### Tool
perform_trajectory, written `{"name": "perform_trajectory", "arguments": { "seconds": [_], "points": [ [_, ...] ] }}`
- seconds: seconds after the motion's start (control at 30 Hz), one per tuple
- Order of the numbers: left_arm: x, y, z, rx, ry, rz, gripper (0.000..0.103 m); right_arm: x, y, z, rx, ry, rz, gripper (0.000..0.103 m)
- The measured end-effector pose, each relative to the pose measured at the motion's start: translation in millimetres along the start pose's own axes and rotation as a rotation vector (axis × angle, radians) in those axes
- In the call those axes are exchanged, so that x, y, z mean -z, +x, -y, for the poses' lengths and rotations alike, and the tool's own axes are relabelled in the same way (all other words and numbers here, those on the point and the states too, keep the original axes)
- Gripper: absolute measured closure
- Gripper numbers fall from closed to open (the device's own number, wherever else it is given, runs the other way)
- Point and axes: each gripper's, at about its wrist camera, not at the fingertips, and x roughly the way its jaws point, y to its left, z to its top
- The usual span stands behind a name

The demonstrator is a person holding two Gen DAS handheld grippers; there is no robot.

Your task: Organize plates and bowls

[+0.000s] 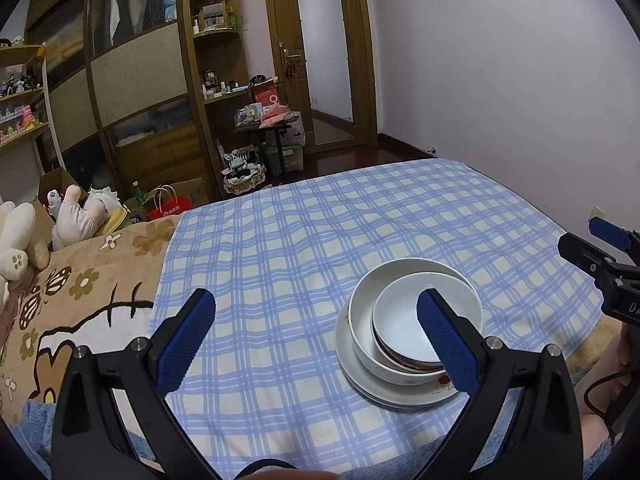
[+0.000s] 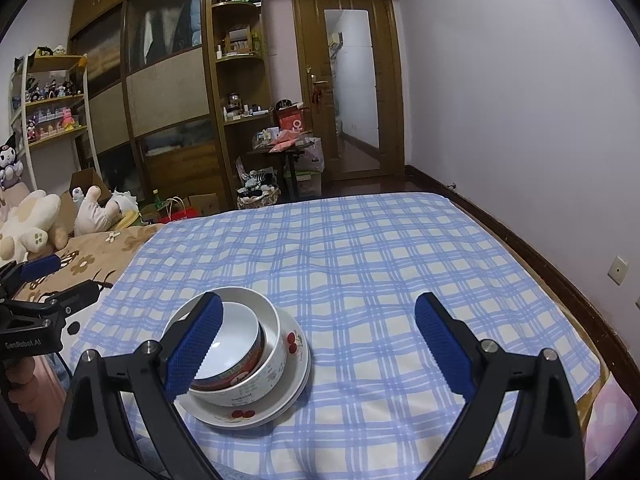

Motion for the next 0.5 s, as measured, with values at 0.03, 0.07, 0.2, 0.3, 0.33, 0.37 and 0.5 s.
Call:
{"name": "perform_trajectory", "arguments": {
  "seconds": [0.03,0.07,0.2,0.3,0.33,0.37,0.5],
  "points": [
    [-0.4,-0.4,-0.2,-0.001,0.001,0.000,0.003,0.1,0.4,-0.3,0.004,-0.001,-0.001,0.002],
    [0.0,0.0,0.1,0.001,0.002,-0.001,0.003,0.6,1.5,-0.3,0.006,-0.002,-0.003,0.002],
    [0.2,-0.5,0.8,0.002,0.009,0.002,0.003,1.2,2.6,-1.9,0.014,-0.015,-0.002,0.002],
    [2.2,-0.2,2.3,0.002,0.019,0.002,0.003,1.4,2.2,-2.6,0.018,-0.017,0.001,0.002],
    [2.2,-0.4,2.8,0.002,0.017,0.002,0.003,1.5,1.5,-3.5,0.026,-0.022,0.005,0.002],
    [2.5,-0.3,2.8,0.006,0.016,0.002,0.003,1.2,0.4,-4.4,0.032,-0.027,0.013,0.002],
    [2.7,-0.6,1.7,0.008,0.009,0.000,0.003,1.3,-1.0,-5.4,0.025,-0.034,0.021,0.002]
  ]
}}
